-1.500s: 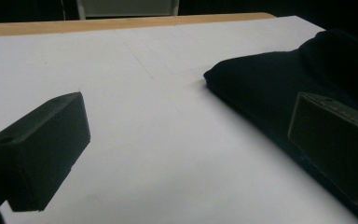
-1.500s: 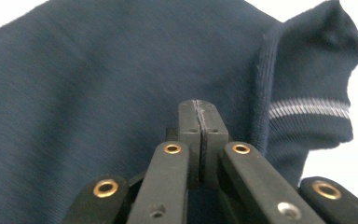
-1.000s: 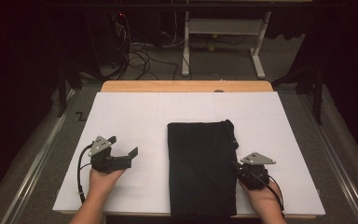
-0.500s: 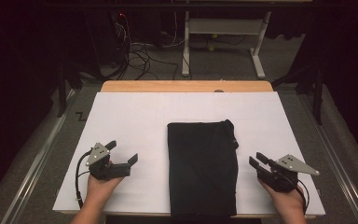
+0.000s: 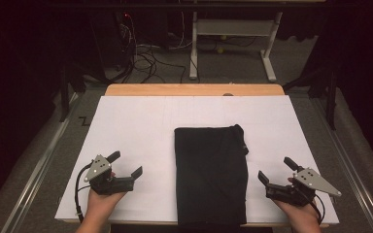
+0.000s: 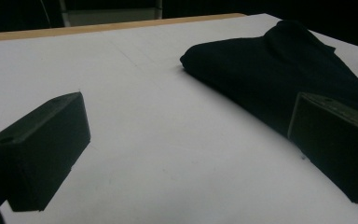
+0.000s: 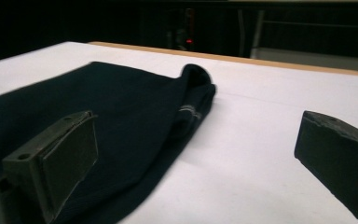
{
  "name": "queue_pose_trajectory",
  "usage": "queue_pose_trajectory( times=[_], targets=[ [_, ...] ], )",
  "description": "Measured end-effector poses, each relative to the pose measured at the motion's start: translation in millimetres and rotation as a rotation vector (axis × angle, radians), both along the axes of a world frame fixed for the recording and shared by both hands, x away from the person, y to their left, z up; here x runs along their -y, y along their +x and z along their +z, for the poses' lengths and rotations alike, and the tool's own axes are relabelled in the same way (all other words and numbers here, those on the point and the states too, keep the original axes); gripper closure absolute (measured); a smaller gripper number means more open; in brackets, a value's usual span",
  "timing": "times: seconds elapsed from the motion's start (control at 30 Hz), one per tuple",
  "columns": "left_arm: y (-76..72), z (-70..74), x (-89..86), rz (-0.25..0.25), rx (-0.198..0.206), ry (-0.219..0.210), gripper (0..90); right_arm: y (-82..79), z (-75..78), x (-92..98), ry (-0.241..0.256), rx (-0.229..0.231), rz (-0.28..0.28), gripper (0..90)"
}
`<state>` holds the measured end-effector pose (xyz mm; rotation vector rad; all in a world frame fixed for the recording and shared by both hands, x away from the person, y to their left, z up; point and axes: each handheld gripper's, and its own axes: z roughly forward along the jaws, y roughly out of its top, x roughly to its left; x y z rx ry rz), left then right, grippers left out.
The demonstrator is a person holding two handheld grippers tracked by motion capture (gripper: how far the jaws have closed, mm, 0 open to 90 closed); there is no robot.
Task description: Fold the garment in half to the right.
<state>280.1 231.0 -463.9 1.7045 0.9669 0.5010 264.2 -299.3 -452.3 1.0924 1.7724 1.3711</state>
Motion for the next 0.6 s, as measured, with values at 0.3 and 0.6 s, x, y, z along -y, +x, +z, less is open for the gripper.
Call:
queue_pose_trajectory(
  times=[0.3, 0.6],
  targets=[
    [0.5, -1.1, -1.0, 0.001, -0.005, -0.012, 0.0, 0.8, -1.0, -6.8, -0.026, -0.007, -0.006, 0.1],
    [1.8, -1.6, -0.2, 0.007, -0.010, -0.008, 0.0, 0.8, -1.2, -3.9, -0.014, -0.005, -0.013, 0.0]
  ],
)
